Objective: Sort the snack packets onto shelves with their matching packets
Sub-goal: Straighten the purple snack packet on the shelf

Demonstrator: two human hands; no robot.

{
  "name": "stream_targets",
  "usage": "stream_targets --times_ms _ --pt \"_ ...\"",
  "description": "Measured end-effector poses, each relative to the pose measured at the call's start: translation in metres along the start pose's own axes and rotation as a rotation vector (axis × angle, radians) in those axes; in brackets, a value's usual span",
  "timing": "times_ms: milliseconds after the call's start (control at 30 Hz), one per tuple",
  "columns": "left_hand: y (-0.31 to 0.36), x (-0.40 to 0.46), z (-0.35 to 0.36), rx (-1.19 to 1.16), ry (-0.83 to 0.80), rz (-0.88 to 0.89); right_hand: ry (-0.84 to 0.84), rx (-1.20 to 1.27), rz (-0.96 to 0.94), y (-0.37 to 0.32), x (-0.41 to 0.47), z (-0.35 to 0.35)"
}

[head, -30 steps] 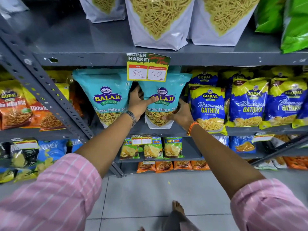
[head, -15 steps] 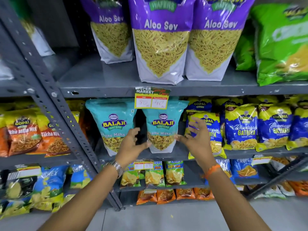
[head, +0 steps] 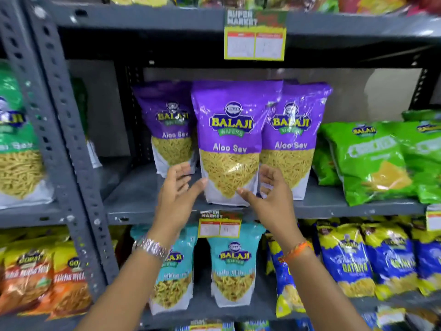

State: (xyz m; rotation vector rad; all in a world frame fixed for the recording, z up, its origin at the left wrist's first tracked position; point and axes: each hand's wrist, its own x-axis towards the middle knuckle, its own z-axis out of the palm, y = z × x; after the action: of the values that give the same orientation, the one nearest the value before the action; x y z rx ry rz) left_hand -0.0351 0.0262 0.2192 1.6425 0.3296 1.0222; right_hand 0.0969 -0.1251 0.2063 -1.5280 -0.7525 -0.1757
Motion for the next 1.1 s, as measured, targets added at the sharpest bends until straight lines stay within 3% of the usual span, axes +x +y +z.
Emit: stream_targets --times_ms 367,733,833,867,933,1100 --pt "-0.018 0.060 0.016 -0.011 -0.301 -0.148 -0.024 -0.134 -0.058 0.006 0.019 0.015" --pt "-0.043 0.032 0.007 0.104 -0.084 -0.007 -0.115 0.000 0.030 0.029 0.011 0.019" --pt "-0.035 0.031 -0.009 0.152 -0.094 0.021 -0.099 -0.004 0.061 0.023 0.016 0.042" --pt "-0.038 0.032 -0.008 0.188 -0.088 0.040 -0.137 -0.041 0.068 0.022 0.019 0.043" --pt "-0.013 0.013 -0.086 0.157 0.146 -0.010 -0.323 -0.003 -0.004 -0.020 0.000 0.109" --pt "-0.005 0.029 -0.093 0.182 0.142 0.007 -0.340 0.017 0.027 -0.027 0.024 0.123"
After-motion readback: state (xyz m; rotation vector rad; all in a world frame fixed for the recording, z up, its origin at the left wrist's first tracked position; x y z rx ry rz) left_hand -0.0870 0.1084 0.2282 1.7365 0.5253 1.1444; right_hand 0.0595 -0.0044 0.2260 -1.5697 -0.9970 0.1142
